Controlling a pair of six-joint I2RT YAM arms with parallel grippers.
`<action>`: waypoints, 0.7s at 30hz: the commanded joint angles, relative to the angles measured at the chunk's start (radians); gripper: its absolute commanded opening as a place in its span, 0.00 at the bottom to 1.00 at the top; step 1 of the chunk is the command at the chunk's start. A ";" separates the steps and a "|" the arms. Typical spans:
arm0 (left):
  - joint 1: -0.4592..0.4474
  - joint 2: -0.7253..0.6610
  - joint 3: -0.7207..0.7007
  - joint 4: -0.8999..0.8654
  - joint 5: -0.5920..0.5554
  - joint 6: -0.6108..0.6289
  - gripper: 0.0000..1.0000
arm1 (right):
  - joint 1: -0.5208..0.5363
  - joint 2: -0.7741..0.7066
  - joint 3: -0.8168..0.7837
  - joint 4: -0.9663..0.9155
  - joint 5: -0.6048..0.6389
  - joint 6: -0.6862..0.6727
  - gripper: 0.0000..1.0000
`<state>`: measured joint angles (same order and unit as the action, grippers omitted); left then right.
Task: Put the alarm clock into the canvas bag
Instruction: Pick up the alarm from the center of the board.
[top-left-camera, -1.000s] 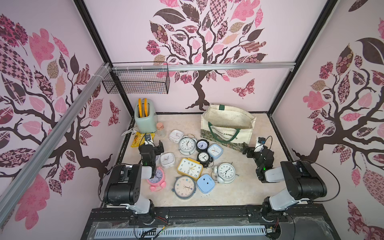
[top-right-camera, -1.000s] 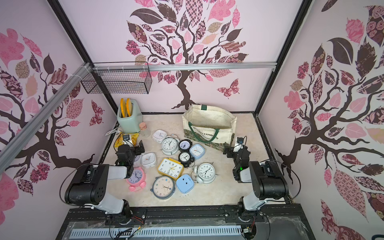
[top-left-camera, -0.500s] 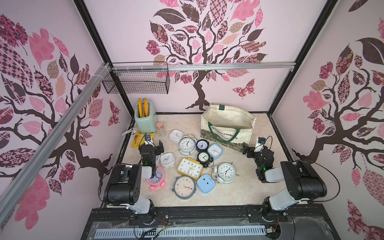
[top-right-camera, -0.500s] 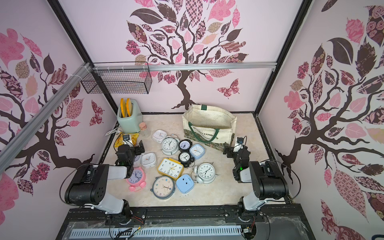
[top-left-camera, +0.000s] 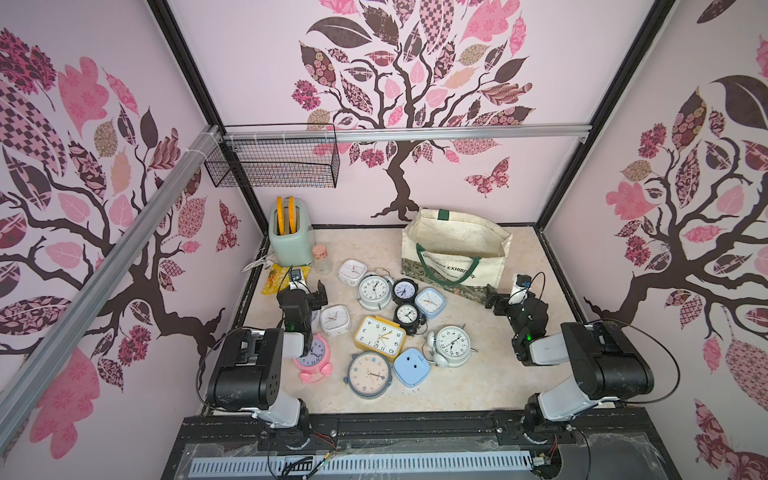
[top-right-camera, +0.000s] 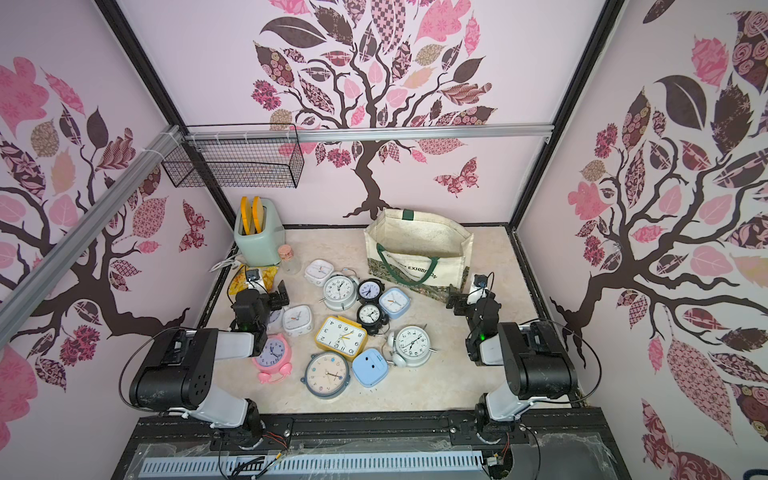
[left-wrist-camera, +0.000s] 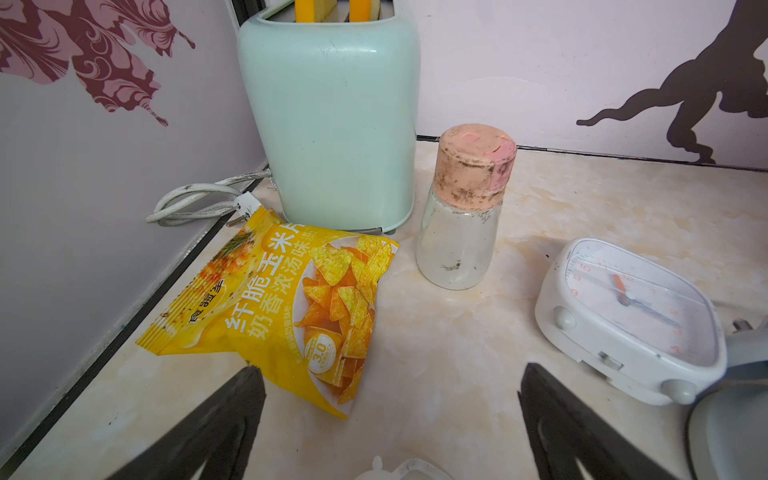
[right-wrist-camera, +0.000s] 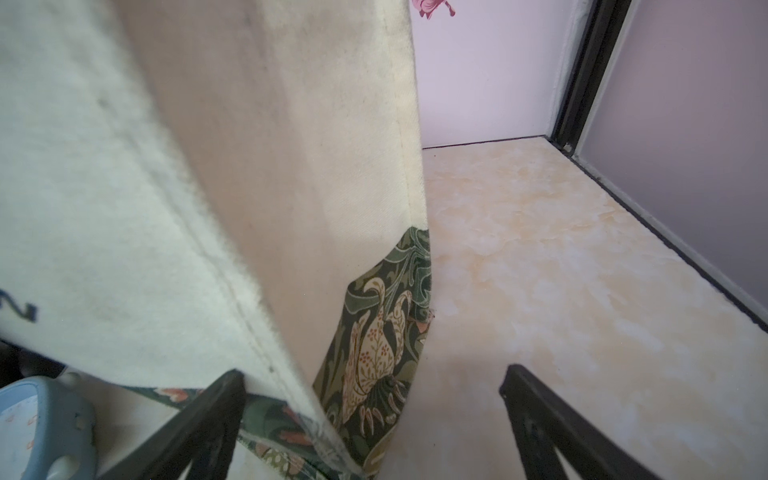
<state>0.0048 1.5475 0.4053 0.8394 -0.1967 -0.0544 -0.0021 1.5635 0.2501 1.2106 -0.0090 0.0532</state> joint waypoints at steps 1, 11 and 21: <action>-0.012 -0.053 0.028 -0.097 -0.053 0.004 0.98 | -0.009 -0.082 -0.058 0.072 0.131 0.055 1.00; -0.016 -0.350 0.244 -0.835 -0.139 -0.261 0.98 | -0.008 -0.330 0.112 -0.507 0.332 0.459 1.00; -0.046 -0.483 0.453 -1.493 -0.114 -0.582 0.98 | -0.033 -0.423 0.272 -0.970 0.087 0.880 1.00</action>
<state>-0.0292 1.0710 0.7773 -0.3779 -0.3229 -0.5117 -0.0265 1.1900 0.4808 0.4202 0.1837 0.7841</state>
